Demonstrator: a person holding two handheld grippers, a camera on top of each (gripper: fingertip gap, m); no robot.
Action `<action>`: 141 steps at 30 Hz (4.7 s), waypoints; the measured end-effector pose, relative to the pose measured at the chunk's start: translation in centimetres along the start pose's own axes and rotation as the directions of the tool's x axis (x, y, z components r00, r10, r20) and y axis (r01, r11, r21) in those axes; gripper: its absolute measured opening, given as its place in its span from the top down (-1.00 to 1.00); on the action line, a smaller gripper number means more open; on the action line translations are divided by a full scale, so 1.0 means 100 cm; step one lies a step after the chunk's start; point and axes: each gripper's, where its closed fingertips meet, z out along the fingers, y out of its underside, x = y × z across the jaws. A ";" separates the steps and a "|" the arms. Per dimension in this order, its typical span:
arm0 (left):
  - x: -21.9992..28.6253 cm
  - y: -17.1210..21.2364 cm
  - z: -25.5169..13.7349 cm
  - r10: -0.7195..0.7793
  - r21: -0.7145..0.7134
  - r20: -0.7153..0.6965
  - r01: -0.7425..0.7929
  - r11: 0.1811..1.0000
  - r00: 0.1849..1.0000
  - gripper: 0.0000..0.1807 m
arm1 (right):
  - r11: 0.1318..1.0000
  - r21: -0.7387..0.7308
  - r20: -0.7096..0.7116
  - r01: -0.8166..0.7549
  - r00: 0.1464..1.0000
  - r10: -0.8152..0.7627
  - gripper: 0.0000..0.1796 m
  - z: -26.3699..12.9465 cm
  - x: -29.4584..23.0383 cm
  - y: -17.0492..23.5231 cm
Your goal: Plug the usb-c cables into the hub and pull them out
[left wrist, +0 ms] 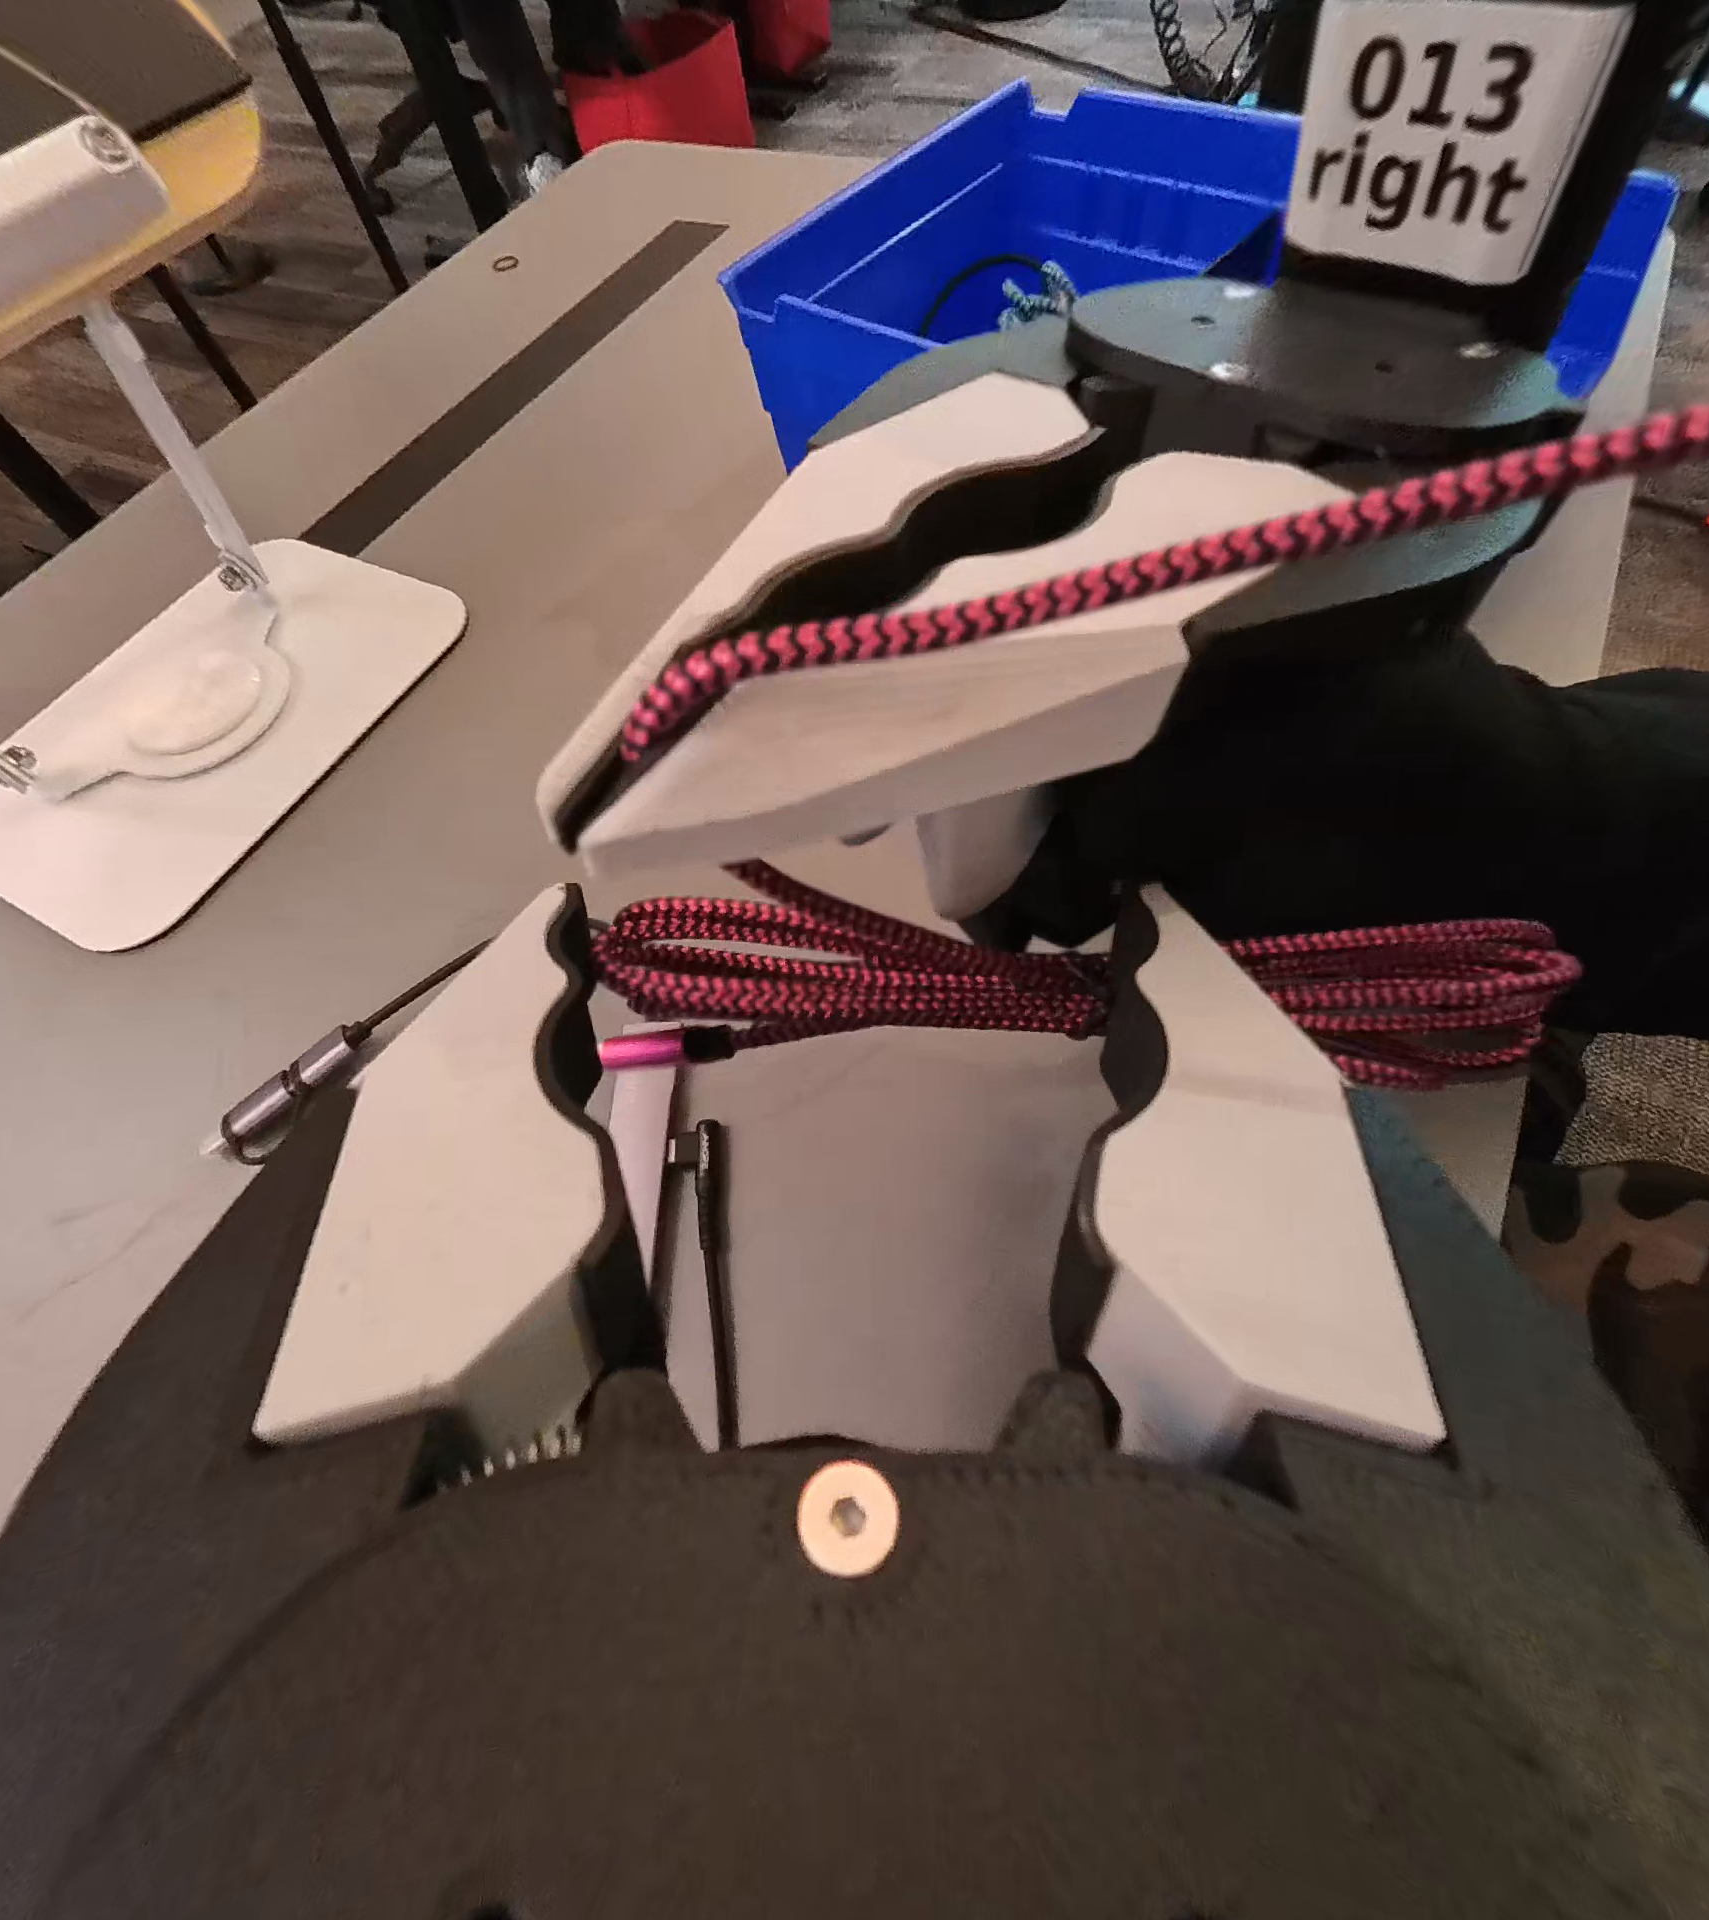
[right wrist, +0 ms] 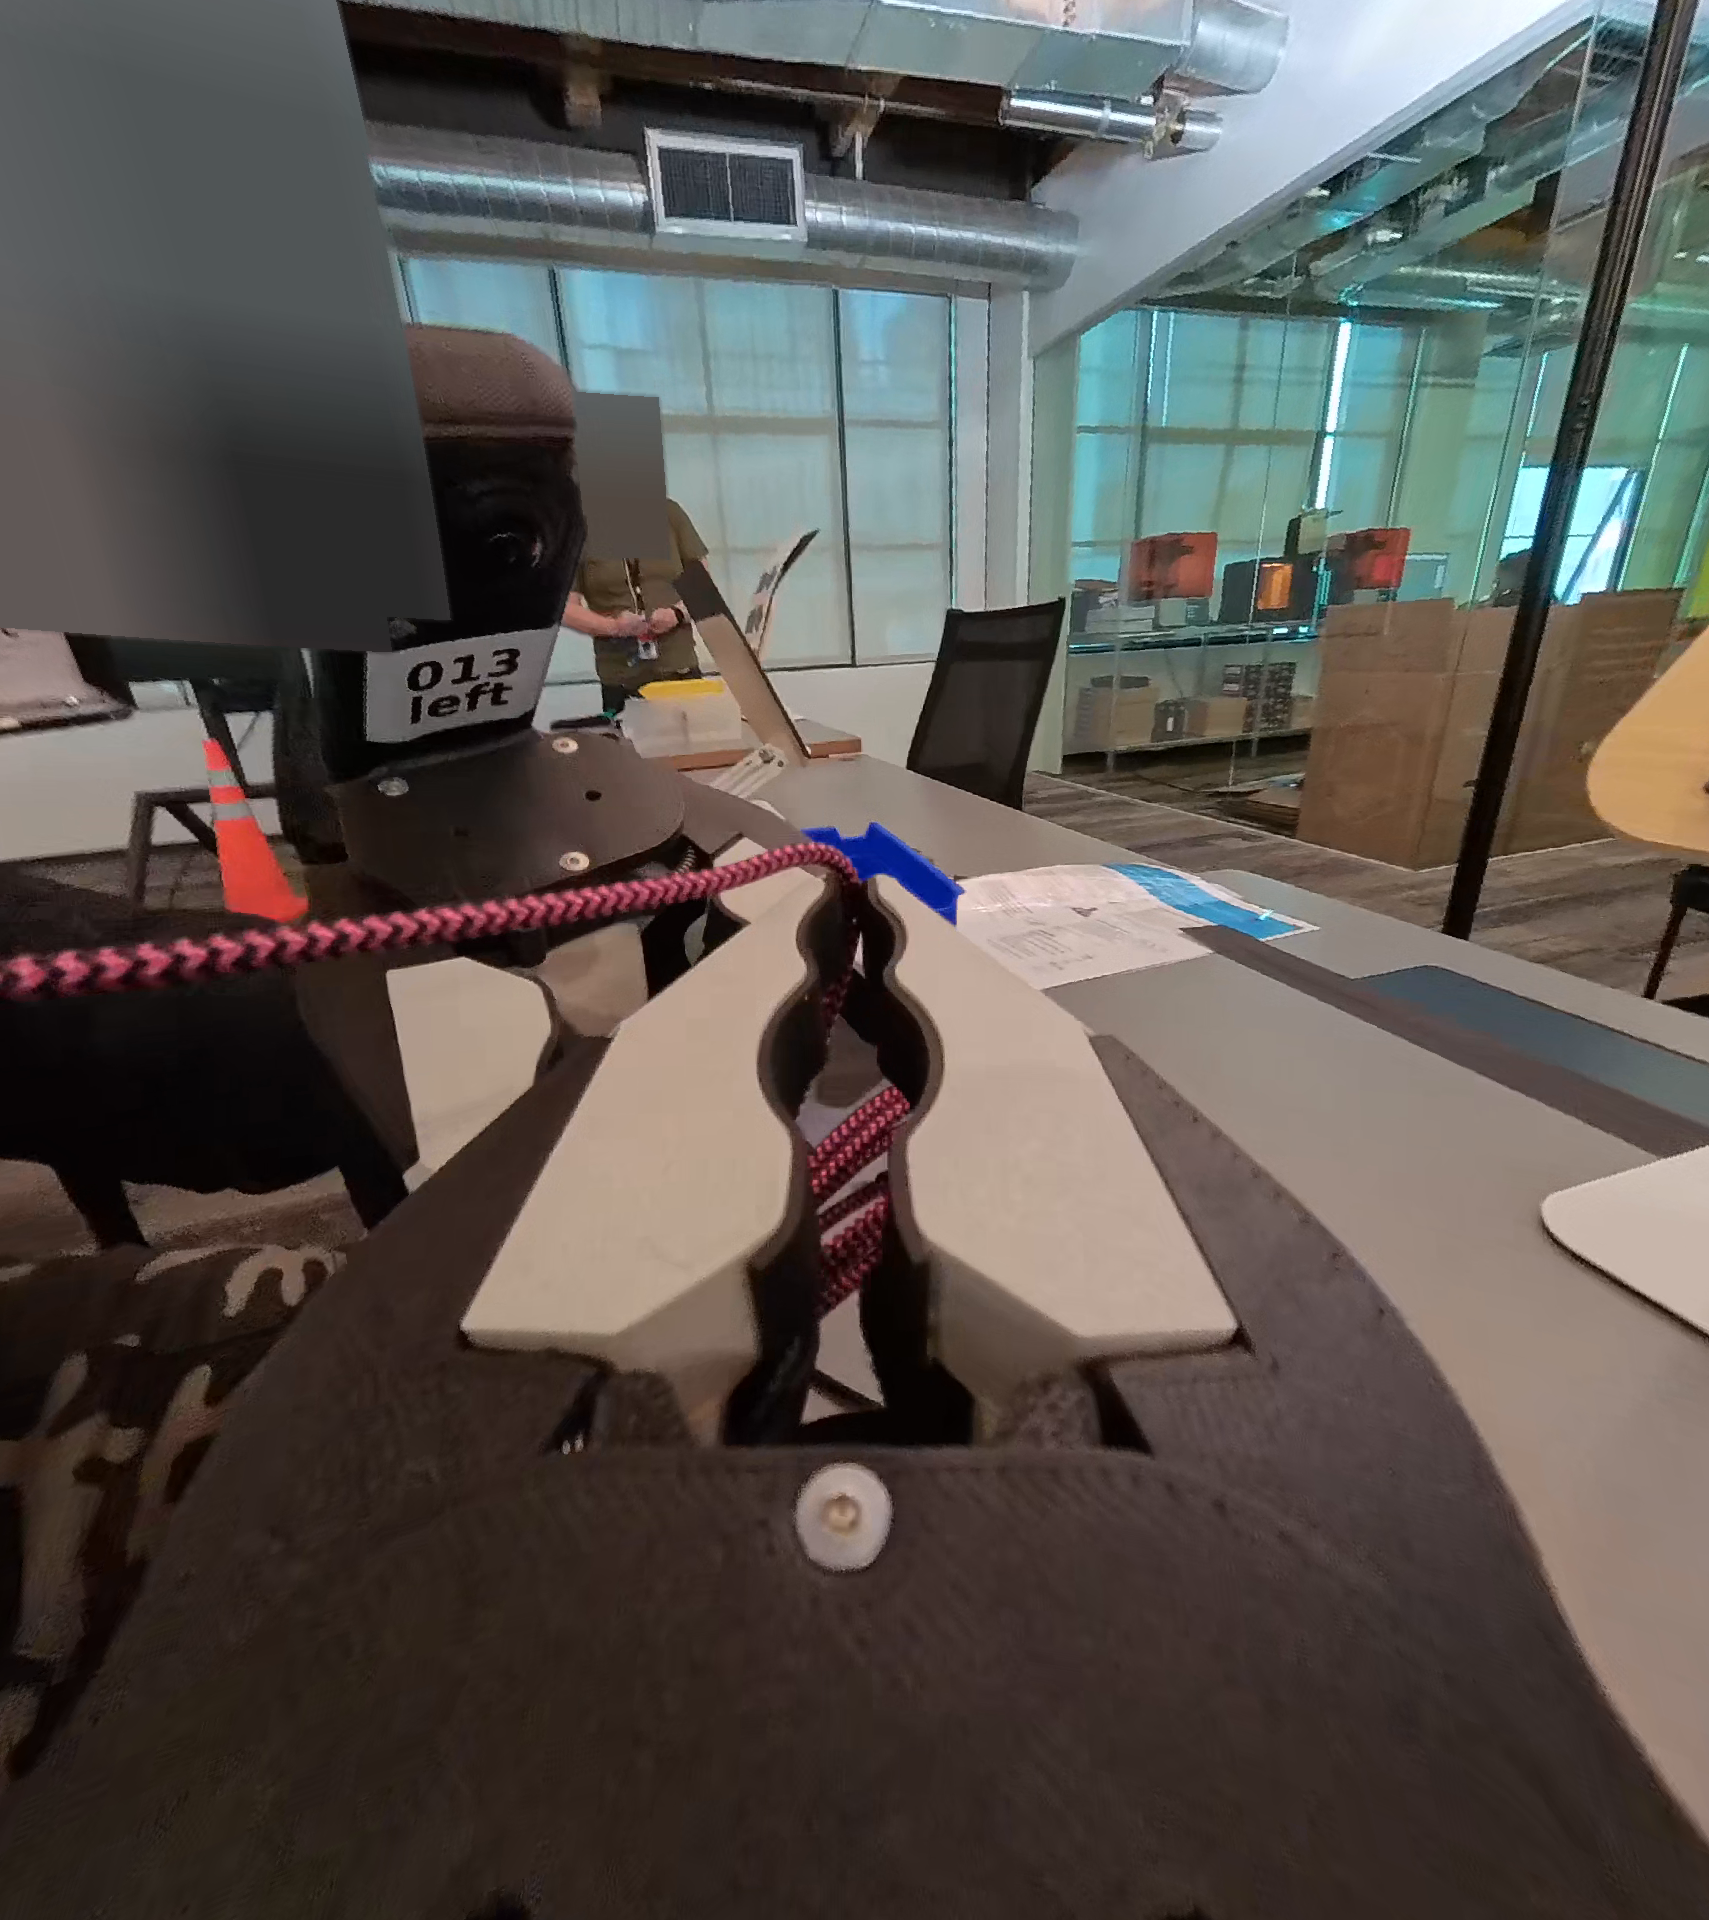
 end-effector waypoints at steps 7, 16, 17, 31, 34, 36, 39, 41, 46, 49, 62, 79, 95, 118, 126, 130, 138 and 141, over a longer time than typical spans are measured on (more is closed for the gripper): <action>0.002 0.009 0.012 -0.004 -0.039 -0.036 0.003 0.999 0.999 0.02 | 0.996 -0.056 -0.013 0.070 0.997 -0.070 1.00 0.000 -0.004 0.005; 0.044 0.019 0.030 0.136 -0.081 -0.170 -0.151 0.985 0.976 0.21 | 0.993 -0.082 -0.076 0.086 0.993 -0.092 1.00 -0.003 0.015 0.004; 0.047 0.018 0.030 0.131 -0.065 -0.184 -0.145 0.987 0.974 0.22 | 0.993 -0.080 -0.088 0.087 0.992 -0.094 1.00 -0.004 0.020 0.002; 0.048 0.057 0.049 0.165 -0.182 -0.192 -0.200 0.963 0.968 0.18 | 0.996 -0.071 -0.232 0.052 0.970 -0.067 1.00 -0.021 0.085 -0.022; 0.029 0.061 0.043 0.111 -0.184 -0.129 -0.134 0.974 0.985 0.11 | 0.975 -0.182 -0.290 0.128 0.940 -0.178 1.00 -0.024 0.091 -0.005; 0.012 0.058 0.030 0.052 -0.150 -0.085 -0.065 0.987 0.995 0.09 | 0.965 -0.229 -0.337 0.128 0.920 -0.201 1.00 -0.031 0.100 0.006; -0.007 0.052 0.003 0.015 -0.086 -0.022 -0.017 0.996 1.000 0.09 | 0.941 -0.307 -0.391 0.142 0.883 -0.261 1.00 -0.040 0.114 0.018; -0.012 0.041 -0.017 0.044 -0.014 0.026 -0.043 0.999 0.999 0.14 | 0.915 -0.372 -0.407 0.158 0.858 -0.314 1.00 -0.043 0.120 0.026; 0.004 0.002 -0.053 0.265 0.093 0.162 -0.282 0.955 0.951 0.41 | 0.885 -0.442 -0.405 0.148 0.847 -0.344 0.99 -0.041 0.125 0.044; 0.005 -0.003 -0.054 0.340 0.045 0.229 -0.359 0.932 0.912 0.56 | 0.882 -0.448 -0.396 0.149 0.851 -0.344 1.00 -0.038 0.123 0.048; -0.002 -0.001 -0.059 0.054 0.133 0.002 -0.054 0.990 0.999 0.96 | 0.887 -0.438 -0.343 0.148 0.884 -0.317 0.81 -0.037 0.116 0.051; 0.000 0.011 -0.108 -0.317 -0.098 -0.753 0.377 0.921 0.576 0.96 | 0.673 -0.154 0.325 0.723 0.681 -0.656 0.83 0.025 -0.054 0.030; 0.008 0.021 -0.116 -0.295 -0.183 -0.824 0.265 0.947 0.484 0.94 | 0.679 -0.187 0.428 0.710 0.681 -0.594 0.97 0.020 -0.068 0.040; -0.003 0.033 -0.114 -0.350 -0.175 -0.831 0.396 0.902 0.431 0.96 | 0.515 -0.207 0.359 0.832 0.554 -0.751 0.79 0.019 -0.066 0.049; 0.013 0.035 -0.120 -0.374 -0.273 -0.854 0.301 0.914 0.361 0.96 | 0.485 -0.165 0.408 0.859 0.507 -0.759 0.90 0.018 -0.078 0.051; 0.016 0.032 -0.125 -0.379 -0.294 -0.866 0.281 0.913 0.326 0.96 | 0.497 -0.131 0.420 0.857 0.503 -0.756 0.91 0.017 -0.083 0.046; 0.023 0.033 -0.130 -0.398 -0.342 -0.886 0.244 0.908 0.240 0.95 | 0.485 -0.092 0.430 0.870 0.473 -0.768 0.91 0.018 -0.092 0.045; 0.021 0.033 -0.127 -0.407 -0.351 -0.881 0.243 0.904 0.240 0.95 | 0.486 -0.110 0.435 0.867 0.481 -0.761 0.91 0.018 -0.090 0.048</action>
